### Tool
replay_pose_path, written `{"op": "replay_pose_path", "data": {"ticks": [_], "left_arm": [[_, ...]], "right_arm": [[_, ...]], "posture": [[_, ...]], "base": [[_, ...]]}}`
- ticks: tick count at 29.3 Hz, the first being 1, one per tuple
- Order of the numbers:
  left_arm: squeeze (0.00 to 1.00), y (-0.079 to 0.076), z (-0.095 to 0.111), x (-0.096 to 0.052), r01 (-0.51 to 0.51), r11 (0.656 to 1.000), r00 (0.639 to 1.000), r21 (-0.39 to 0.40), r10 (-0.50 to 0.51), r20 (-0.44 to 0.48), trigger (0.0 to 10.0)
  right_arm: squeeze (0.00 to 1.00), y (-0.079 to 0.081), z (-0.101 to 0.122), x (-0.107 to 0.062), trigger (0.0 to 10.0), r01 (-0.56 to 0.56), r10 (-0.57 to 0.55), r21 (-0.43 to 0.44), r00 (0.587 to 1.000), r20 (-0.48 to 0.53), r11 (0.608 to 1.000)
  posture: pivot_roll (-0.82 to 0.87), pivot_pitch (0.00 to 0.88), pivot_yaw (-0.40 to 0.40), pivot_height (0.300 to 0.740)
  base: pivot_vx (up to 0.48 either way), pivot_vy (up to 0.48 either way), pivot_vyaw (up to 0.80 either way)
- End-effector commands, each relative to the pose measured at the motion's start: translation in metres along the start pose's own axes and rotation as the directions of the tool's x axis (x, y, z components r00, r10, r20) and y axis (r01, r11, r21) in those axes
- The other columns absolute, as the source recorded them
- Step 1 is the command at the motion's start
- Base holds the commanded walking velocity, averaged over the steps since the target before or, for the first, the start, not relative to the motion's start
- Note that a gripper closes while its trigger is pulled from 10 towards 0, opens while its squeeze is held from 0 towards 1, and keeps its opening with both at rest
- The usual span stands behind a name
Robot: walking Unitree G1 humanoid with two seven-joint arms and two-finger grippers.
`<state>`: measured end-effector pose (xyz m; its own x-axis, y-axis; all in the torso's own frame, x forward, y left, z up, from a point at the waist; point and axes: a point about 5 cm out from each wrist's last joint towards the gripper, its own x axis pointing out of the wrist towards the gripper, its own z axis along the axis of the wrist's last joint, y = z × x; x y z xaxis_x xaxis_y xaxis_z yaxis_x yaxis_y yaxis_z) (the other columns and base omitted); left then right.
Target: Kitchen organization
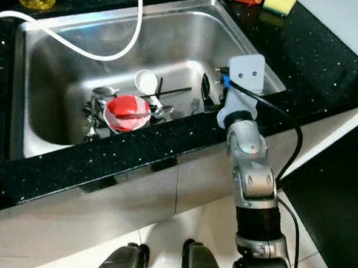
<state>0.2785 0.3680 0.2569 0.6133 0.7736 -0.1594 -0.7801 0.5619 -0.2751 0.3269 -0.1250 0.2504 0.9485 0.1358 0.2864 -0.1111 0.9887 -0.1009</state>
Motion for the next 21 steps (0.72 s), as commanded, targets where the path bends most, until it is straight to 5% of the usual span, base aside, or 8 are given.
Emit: {"op": "replay_pose_path", "data": {"ticks": [1, 5, 8, 11, 16, 17, 19, 21], "left_arm": [[0.00, -0.012, -0.052, -0.004, 0.088, 0.994, 0.973, 0.059, -0.073, -0.219, 10.0], [0.00, -0.040, -0.093, -0.030, 0.247, 0.969, 0.901, 0.018, -0.223, -0.372, 10.0], [0.00, -0.044, -0.099, -0.034, 0.270, 0.963, 0.886, 0.011, -0.244, -0.394, 10.0], [0.00, -0.066, -0.117, -0.056, 0.405, 0.914, 0.814, -0.011, -0.366, -0.452, 10.0], [0.00, -0.097, -0.136, -0.094, 0.646, 0.763, 0.647, -0.026, -0.565, -0.511, 10.0], [0.00, -0.097, -0.136, -0.094, 0.646, 0.763, 0.647, -0.026, -0.565, -0.511, 10.0], [0.00, -0.105, -0.139, -0.107, 0.739, 0.674, 0.571, -0.015, -0.638, -0.517, 10.0], [0.00, -0.107, -0.139, -0.112, 0.773, 0.635, 0.541, -0.008, -0.665, -0.514, 10.0]], "right_arm": [[0.00, 0.000, -0.008, -0.001, 10.0, 0.001, -0.001, 0.003, 0.999, -0.036, 1.000], [0.00, 0.000, -0.008, 0.001, 10.0, 0.006, -0.006, 0.007, 1.000, -0.029, 1.000], [0.00, 0.001, -0.008, 0.001, 10.0, 0.007, -0.007, 0.008, 1.000, -0.028, 1.000], [0.00, 0.000, -0.007, 0.001, 10.0, 0.015, -0.015, 0.008, 1.000, -0.023, 1.000], [0.00, -0.003, -0.008, 0.000, 10.0, 0.033, -0.033, 0.007, 0.999, -0.018, 0.999], [0.00, -0.003, -0.008, 0.000, 10.0, 0.033, -0.033, 0.007, 0.999, -0.018, 0.999], [0.00, -0.002, -0.008, 0.001, 10.0, 0.036, -0.036, 0.010, 0.999, -0.015, 0.999], [0.00, -0.002, -0.008, 0.001, 10.0, 0.035, -0.035, 0.012, 0.999, -0.014, 0.999]], "posture": [[0.01, 0.223, -0.013, 0.740], [0.01, 0.206, -0.002, 0.740], [0.01, 0.206, -0.002, 0.740], [0.00, 0.200, 0.004, 0.740], [0.00, 0.186, 0.019, 0.740], [0.00, 0.186, 0.019, 0.740], [0.00, 0.178, 0.018, 0.740], [0.00, 0.178, 0.018, 0.740]], "base": [[0.000, 0.000, 0.00], [0.000, 0.000, 0.00], [0.000, 0.000, 0.00], [0.000, 0.000, 0.00], [0.000, 0.000, 0.00], [0.000, 0.000, 0.00], [0.000, 0.000, 0.00], [0.000, 0.000, 0.00]]}}
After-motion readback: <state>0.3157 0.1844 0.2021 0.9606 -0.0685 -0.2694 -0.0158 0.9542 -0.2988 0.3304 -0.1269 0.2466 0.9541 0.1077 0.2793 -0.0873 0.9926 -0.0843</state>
